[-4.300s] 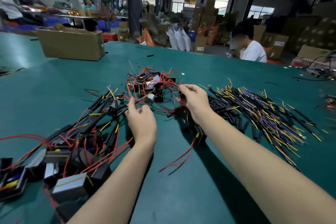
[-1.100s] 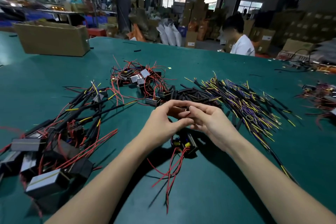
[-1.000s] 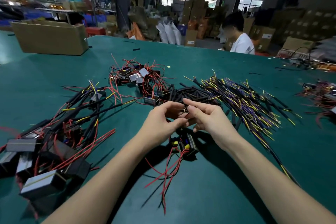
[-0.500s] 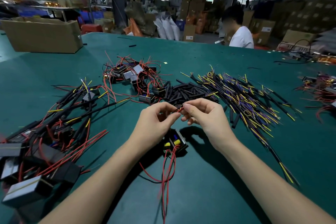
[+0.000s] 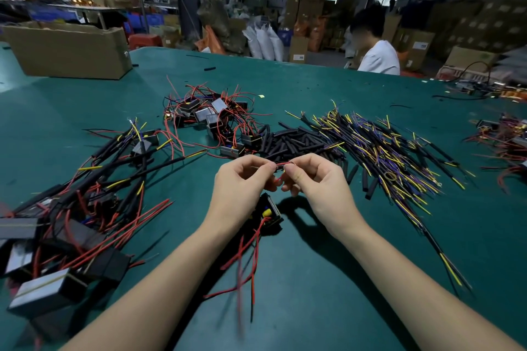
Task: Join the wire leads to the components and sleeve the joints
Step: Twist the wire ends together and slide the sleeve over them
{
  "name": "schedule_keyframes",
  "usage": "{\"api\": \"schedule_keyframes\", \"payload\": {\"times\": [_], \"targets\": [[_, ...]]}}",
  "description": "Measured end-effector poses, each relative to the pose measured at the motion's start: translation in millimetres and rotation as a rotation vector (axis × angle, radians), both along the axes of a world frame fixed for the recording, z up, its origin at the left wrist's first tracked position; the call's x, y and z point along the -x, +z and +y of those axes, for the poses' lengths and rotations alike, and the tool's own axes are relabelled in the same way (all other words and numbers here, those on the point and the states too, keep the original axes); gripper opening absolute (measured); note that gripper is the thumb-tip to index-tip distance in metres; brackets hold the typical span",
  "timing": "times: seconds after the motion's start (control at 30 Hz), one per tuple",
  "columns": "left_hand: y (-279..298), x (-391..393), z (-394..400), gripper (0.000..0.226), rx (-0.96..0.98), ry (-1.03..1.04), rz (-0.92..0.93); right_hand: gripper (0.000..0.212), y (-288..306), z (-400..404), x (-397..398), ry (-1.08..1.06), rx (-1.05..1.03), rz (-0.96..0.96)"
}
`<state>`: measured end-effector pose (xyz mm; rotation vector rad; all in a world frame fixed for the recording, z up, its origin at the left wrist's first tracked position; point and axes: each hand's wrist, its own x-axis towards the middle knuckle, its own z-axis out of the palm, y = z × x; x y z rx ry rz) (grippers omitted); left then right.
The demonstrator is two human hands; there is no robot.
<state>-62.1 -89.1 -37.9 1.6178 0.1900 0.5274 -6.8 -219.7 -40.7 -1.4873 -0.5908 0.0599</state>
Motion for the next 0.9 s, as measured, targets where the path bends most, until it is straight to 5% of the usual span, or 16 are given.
{"api": "schedule_keyframes", "payload": {"times": [0.2,0.4,0.9], "targets": [[1.4,1.3,1.8,0.025,-0.104,-0.075,0.014,0.011,-0.3,-1.5,0.5,-0.067,-0.025,0.033],[2.9,0.6,0.2,0.009,-0.034,-0.149,0.009,0.008,-3.3,-1.0,0.0,-0.072,-0.083,0.124],[3.0,-0.1,0.0,0.008,-0.069,0.0,-0.048,0.012,-2.4,1.6,2.1,-0.023,-0.073,0.201]]}}
